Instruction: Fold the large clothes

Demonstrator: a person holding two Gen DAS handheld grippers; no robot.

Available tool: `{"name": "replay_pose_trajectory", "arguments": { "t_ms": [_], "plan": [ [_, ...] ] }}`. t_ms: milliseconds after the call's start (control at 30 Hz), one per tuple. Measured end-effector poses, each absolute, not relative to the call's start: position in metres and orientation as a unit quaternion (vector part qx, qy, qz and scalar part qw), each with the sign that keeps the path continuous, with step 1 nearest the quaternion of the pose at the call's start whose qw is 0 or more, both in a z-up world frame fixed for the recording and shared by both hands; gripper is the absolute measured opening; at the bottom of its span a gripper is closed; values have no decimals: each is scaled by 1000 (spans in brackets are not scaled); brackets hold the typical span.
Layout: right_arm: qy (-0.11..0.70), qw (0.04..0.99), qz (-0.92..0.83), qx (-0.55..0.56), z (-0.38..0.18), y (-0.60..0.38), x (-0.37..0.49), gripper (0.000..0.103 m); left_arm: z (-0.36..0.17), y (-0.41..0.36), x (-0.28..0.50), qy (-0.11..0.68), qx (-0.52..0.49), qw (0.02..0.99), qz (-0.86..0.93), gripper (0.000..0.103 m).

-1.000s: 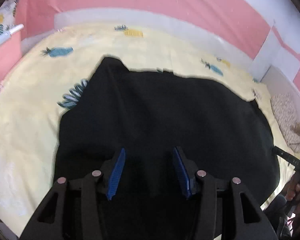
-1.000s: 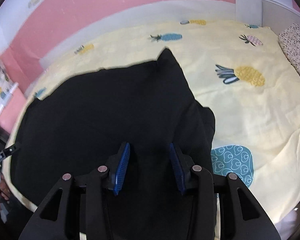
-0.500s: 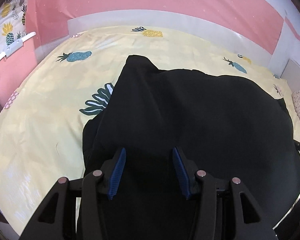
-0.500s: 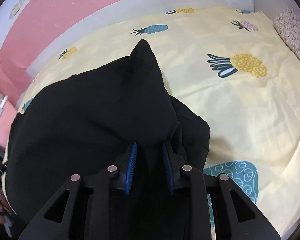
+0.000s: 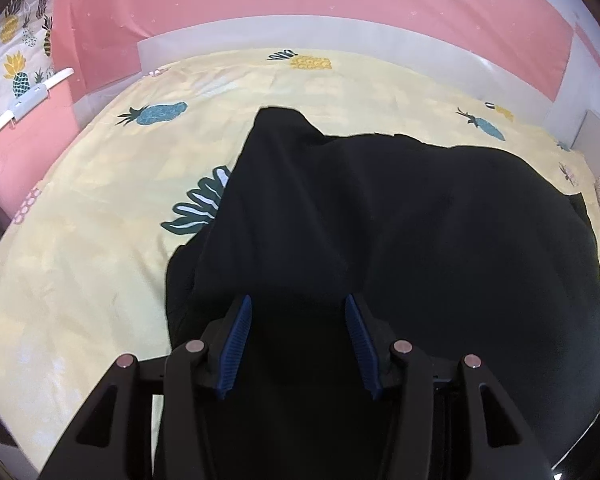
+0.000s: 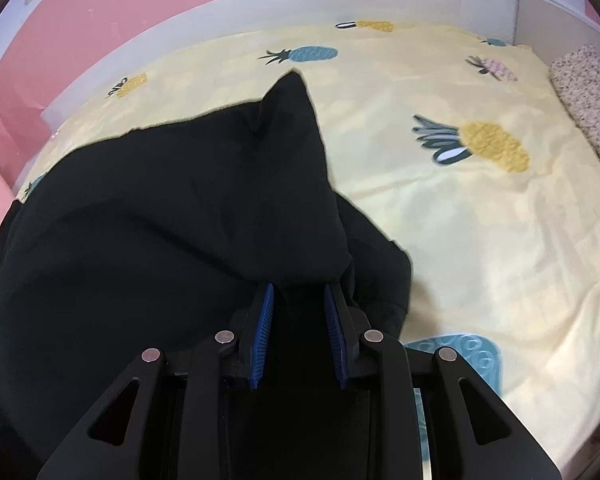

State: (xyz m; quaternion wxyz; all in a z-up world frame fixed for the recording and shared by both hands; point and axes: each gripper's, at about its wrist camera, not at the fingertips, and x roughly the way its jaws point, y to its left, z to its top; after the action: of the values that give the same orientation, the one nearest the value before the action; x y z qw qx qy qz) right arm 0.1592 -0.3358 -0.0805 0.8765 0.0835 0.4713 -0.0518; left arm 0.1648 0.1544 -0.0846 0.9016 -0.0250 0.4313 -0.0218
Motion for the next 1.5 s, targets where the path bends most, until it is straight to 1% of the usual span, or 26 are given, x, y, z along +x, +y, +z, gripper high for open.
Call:
{"name": "replay_pose_trajectory", "arguments": {
  "t_ms": [133, 233, 367, 467, 567, 667, 767, 867, 900, 1033, 1100, 1167, 1200, 1267, 1333, 1367, 1400, 1433, 1467, 1500],
  "plan": [
    [425, 898, -55, 101, -45, -332, 160, 26, -66, 156, 178, 422, -43, 906, -15, 51],
    [417, 903, -39, 94, -40, -320, 175, 26, -60, 149, 201, 411, -28, 911, -11, 51],
    [439, 895, -48, 58, -67, -316, 207, 26, -71, 146, 236, 413, -2, 911, 6, 51],
    [452, 886, -61, 85, -89, -336, 218, 26, -89, 152, 254, 422, -1, 906, 4, 52],
    [454, 883, -60, 103, -103, -344, 221, 26, -104, 157, 259, 420, -27, 907, -9, 53],
    [460, 880, -66, 93, -109, -340, 226, 26, -114, 152, 265, 424, -23, 906, -6, 53],
    [474, 874, -60, 90, -106, -342, 231, 26, -113, 151, 268, 434, -15, 901, -6, 53],
    [478, 872, -61, 81, -87, -347, 224, 26, -98, 154, 259, 440, -7, 898, -6, 52],
    [470, 877, -61, 79, -76, -345, 213, 28, -89, 157, 251, 435, -9, 900, -8, 52],
    [437, 893, -25, 100, -45, -344, 153, 28, -63, 174, 204, 409, -28, 912, -24, 52],
    [445, 889, -15, 109, -53, -344, 128, 28, -63, 183, 181, 405, -41, 913, -29, 52],
    [470, 877, -19, 100, -77, -346, 117, 28, -81, 188, 172, 431, -38, 901, -24, 52],
    [468, 877, -21, 106, -81, -350, 113, 28, -89, 191, 171, 439, -36, 898, -17, 55],
    [465, 874, -36, 132, -76, -360, 112, 29, -94, 203, 170, 448, -68, 891, -12, 56],
    [467, 872, -43, 139, -69, -364, 110, 29, -89, 214, 166, 450, -107, 886, -11, 55],
    [465, 873, -45, 143, -65, -366, 106, 33, -86, 219, 162, 448, -121, 886, -12, 55],
    [461, 874, -45, 147, -63, -368, 102, 43, -84, 223, 157, 444, -134, 886, -16, 54],
    [457, 875, -43, 155, -63, -371, 97, 49, -84, 224, 149, 441, -140, 886, -19, 54],
    [455, 874, -39, 165, -65, -373, 92, 63, -85, 226, 145, 442, -142, 886, -21, 54],
    [457, 870, -32, 182, -70, -378, 88, 72, -88, 228, 142, 446, -144, 883, -23, 54]
  ]
}}
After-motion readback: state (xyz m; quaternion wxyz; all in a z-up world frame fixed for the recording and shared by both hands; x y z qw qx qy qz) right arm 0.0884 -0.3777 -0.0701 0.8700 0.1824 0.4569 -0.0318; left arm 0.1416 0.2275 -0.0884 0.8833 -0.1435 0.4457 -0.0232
